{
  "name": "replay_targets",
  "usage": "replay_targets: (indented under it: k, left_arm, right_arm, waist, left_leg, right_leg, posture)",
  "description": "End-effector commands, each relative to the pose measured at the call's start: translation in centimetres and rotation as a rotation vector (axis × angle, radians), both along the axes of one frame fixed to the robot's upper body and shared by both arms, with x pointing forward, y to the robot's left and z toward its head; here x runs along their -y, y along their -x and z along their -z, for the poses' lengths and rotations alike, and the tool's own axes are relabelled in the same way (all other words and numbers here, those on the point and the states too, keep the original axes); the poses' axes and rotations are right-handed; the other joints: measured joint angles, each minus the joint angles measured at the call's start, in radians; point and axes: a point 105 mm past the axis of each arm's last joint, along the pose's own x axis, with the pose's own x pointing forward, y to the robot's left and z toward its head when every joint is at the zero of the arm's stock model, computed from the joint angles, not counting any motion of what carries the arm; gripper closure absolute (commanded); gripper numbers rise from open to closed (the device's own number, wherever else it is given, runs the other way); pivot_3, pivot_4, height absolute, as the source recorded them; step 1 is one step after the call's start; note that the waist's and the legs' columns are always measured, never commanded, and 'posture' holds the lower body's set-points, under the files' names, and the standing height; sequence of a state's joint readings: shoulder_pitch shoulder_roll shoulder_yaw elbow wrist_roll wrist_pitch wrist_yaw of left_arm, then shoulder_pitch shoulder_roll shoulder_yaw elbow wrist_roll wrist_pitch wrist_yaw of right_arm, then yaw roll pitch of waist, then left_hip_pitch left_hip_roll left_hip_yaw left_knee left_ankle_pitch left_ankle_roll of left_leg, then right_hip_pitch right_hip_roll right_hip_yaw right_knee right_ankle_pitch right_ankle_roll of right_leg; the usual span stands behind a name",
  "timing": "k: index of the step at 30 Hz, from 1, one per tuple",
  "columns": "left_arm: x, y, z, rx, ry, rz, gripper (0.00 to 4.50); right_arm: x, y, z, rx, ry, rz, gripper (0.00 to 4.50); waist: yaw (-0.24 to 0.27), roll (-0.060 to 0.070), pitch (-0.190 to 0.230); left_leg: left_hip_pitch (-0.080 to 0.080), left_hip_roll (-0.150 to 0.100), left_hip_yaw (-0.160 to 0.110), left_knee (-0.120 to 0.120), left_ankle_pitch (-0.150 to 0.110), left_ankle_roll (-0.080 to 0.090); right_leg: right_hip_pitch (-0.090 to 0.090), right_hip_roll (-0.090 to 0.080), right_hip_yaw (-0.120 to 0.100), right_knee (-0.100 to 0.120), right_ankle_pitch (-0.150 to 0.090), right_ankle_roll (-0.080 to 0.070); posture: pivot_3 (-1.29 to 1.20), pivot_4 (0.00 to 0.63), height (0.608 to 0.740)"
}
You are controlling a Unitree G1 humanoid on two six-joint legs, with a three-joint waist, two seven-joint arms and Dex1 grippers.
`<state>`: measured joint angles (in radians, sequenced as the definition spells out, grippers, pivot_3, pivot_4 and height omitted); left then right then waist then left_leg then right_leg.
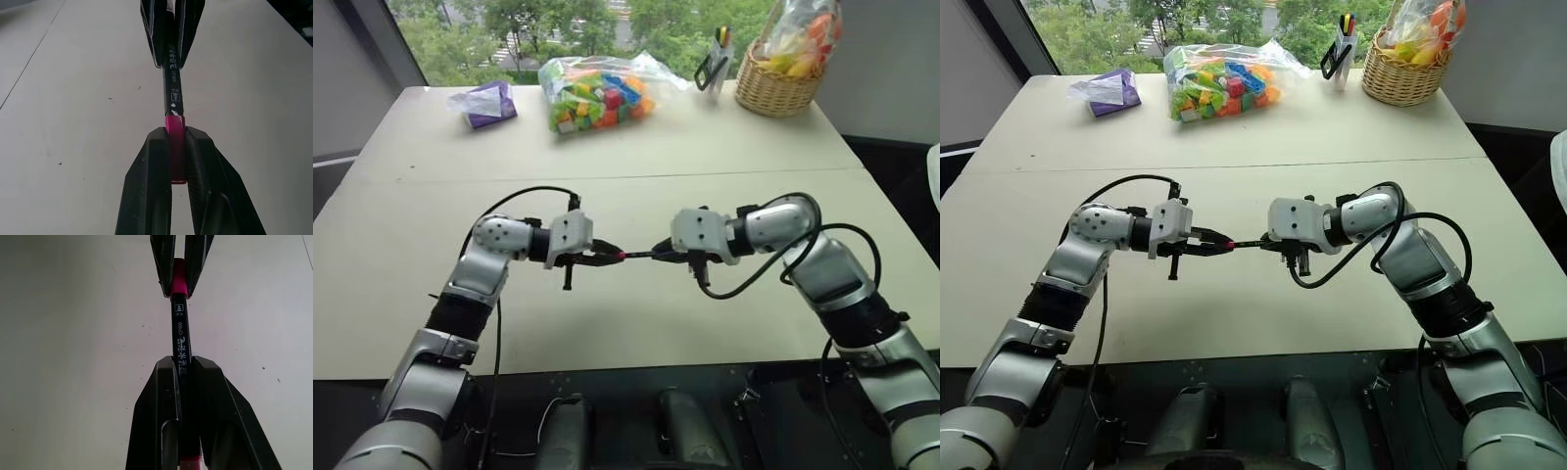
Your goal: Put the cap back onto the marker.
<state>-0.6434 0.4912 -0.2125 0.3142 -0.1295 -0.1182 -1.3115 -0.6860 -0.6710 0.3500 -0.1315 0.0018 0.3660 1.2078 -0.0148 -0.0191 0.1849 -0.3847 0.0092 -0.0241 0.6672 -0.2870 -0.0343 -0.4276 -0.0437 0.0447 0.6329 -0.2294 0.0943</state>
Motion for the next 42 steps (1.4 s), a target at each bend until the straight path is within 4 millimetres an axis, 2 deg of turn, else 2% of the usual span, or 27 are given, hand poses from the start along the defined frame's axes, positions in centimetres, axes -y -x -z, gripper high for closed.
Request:
replay_targets:
  k: [1, 9, 22, 32, 42]
  left_arm:
    - [1.3, 0.1, -2.0, 0.119, 0.013, 0.071, 4.50]
    - [1.5, -0.3, -2.5, 0.156, 0.012, 0.073, 4.50]
    - [2.4, -0.3, -4.7, 0.115, 0.115, 0.083, 4.50]
    - [2.4, -0.1, -4.5, 0.134, 0.061, 0.103, 4.50]
    - [3.7, 0.0, -4.5, 0.163, 0.046, 0.141, 4.50]
  right_arm:
    - [-1.8, 0.9, -0.3, 0.009, 0.007, -0.095, 4.46]
    - [-2.7, 0.7, -0.7, 0.025, 0.003, -0.106, 4.46]
    - [-4.1, 1.1, -0.8, 0.065, -0.004, -0.135, 4.46]
    - [-3.9, 1.1, -0.1, 0.064, 0.039, -0.149, 4.46]
    - [-4.2, 1.3, 0.1, 0.061, 0.046, -0.162, 4.46]
  waist:
    - [0.000, 0.000, 0.000]
    - [0.000, 0.000, 0.000]
    - [-0.001, 0.000, 0.000]
    - [-0.001, 0.000, 0.000]
    - [-0.001, 0.000, 0.000]
  left_leg:
    - [0.000, 0.000, 0.000, 0.000, 0.000, 0.000]
    - [0.000, 0.000, 0.000, 0.000, 0.000, 0.000]
    - [-0.001, 0.000, 0.000, 0.000, 0.000, 0.000]
    - [-0.001, 0.000, 0.000, 0.000, 0.000, 0.000]
    - [-0.001, 0.000, 0.000, 0.000, 0.000, 0.000]
  right_leg:
    - [0.000, 0.000, 0.000, 0.000, 0.000, 0.000]
    - [0.000, 0.000, 0.000, 0.000, 0.000, 0.000]
    - [-0.001, 0.000, 0.000, 0.000, 0.000, 0.000]
    - [-0.001, 0.000, 0.000, 0.000, 0.000, 0.000]
    - [-0.001, 0.000, 0.000, 0.000, 0.000, 0.000]
  posture:
    - [0.00, 0.150, 0.740]
    - [0.00, 0.150, 0.740]
    - [0.00, 0.150, 0.740]
    - [0.00, 0.150, 0.740]
    - [0.00, 0.150, 0.740]
